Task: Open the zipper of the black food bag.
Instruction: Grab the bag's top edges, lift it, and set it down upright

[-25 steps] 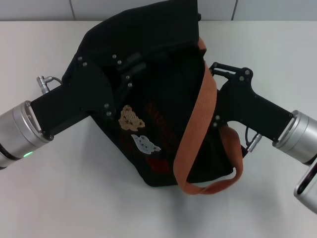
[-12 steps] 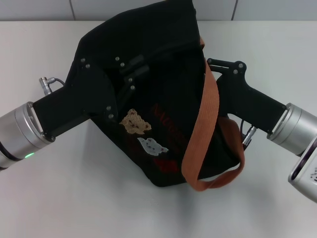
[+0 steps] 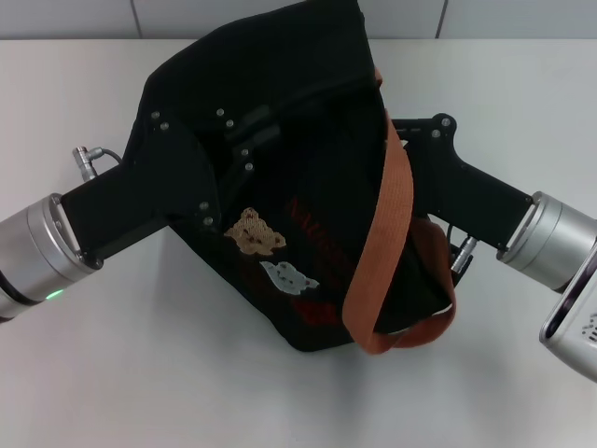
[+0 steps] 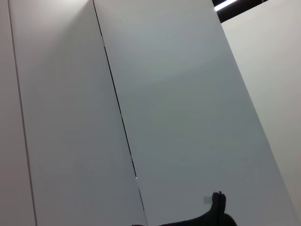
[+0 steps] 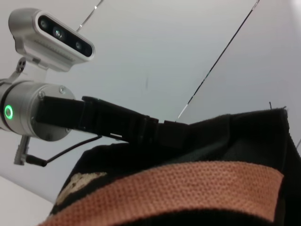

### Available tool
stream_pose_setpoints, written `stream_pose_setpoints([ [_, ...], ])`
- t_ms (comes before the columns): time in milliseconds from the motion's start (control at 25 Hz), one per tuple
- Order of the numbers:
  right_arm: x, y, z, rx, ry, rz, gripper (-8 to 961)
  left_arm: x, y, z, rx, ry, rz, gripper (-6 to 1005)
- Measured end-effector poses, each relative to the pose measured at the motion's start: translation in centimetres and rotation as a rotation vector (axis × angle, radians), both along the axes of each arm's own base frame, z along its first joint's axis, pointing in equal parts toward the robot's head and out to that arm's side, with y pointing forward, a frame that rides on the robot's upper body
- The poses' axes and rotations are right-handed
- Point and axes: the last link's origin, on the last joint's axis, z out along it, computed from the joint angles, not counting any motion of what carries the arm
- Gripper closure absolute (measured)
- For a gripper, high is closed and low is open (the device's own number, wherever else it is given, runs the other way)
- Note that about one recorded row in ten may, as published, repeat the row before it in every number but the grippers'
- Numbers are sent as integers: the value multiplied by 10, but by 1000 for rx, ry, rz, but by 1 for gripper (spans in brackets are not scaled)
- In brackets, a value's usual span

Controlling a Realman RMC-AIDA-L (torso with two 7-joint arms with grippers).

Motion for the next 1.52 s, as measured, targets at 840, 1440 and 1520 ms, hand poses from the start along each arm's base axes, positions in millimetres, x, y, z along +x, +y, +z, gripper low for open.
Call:
stream_pose_setpoints([
  [840,3,-1,1,17,19,-28,955,-3,-2,2,12,-9,9,907],
  [1440,13,-2,0,26,-3,-78,955,-18,-8,14,77,-34,77,907],
  [1520,14,-2,-1,26,-8,-86,956,-23,-11,16,86,-37,98,907],
])
